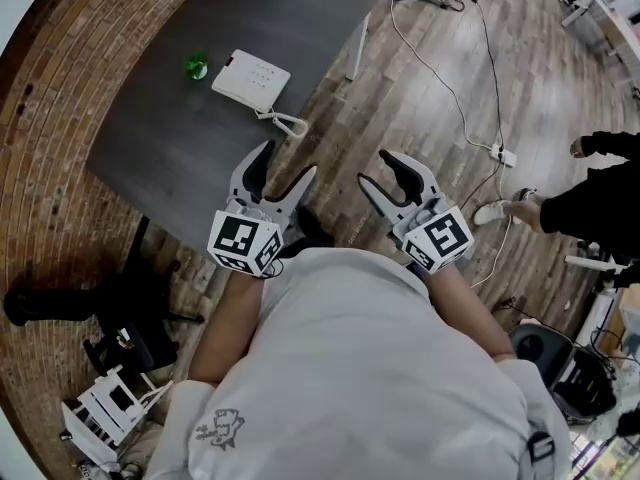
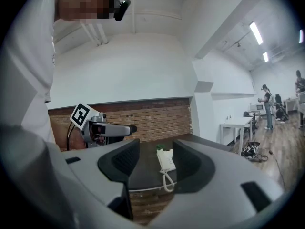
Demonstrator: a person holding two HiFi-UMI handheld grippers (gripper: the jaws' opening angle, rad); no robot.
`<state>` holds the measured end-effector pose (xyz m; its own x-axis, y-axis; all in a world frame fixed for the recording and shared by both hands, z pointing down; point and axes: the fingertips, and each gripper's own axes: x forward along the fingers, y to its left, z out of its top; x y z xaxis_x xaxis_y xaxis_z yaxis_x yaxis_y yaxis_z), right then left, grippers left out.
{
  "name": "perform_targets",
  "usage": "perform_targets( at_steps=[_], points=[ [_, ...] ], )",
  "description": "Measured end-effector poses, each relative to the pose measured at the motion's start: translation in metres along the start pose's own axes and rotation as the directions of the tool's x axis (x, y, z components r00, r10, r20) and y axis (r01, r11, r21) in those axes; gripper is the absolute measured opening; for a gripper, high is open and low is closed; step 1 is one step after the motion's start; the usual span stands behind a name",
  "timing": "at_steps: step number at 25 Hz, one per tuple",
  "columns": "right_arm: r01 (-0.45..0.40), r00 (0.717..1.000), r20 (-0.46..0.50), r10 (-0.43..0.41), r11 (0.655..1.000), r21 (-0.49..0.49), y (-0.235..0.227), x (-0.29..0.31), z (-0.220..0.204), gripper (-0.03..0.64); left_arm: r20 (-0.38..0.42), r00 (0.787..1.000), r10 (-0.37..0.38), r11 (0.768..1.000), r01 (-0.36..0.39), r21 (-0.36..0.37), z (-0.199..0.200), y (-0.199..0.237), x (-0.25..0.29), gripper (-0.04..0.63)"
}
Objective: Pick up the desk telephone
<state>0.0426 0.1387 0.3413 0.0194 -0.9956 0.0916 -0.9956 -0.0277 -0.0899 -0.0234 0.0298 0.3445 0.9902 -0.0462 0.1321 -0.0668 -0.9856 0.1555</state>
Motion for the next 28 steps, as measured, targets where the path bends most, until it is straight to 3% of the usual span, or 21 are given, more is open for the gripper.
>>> perform_targets(
  at_steps=[3, 13, 21, 28],
  points=[
    [0.006, 1.000, 0.002, -0.006, 1.000, -0.003, -0.012, 0.035, 0.010, 0.204, 0.009, 1.000, -0.016, 1.000, 0.015, 0.011, 0.013, 0.030, 0.013, 0.344],
    [-0.046, 0.999, -0.007, 0.046, 0.999, -0.016, -0.024, 0.145, 0.020, 0.204, 0.038, 0.999, 0.039, 0.999, -0.038, -0.006, 0.032, 0.137, 0.029, 0.344],
    [-0.114, 0.993, -0.030, 0.114, 0.993, 0.017, -0.036, 0.189, 0.013, 0.204, 0.015, 0.995, 0.103, 0.995, -0.103, -0.020, 0.027, 0.173, 0.032, 0.344],
    [-0.269, 0.962, -0.043, 0.269, 0.963, 0.008, -0.055, 0.239, 0.016, 0.204, 0.009, 0.973, 0.230, 0.973, -0.230, -0.024, 0.029, 0.200, 0.047, 0.342]
  ],
)
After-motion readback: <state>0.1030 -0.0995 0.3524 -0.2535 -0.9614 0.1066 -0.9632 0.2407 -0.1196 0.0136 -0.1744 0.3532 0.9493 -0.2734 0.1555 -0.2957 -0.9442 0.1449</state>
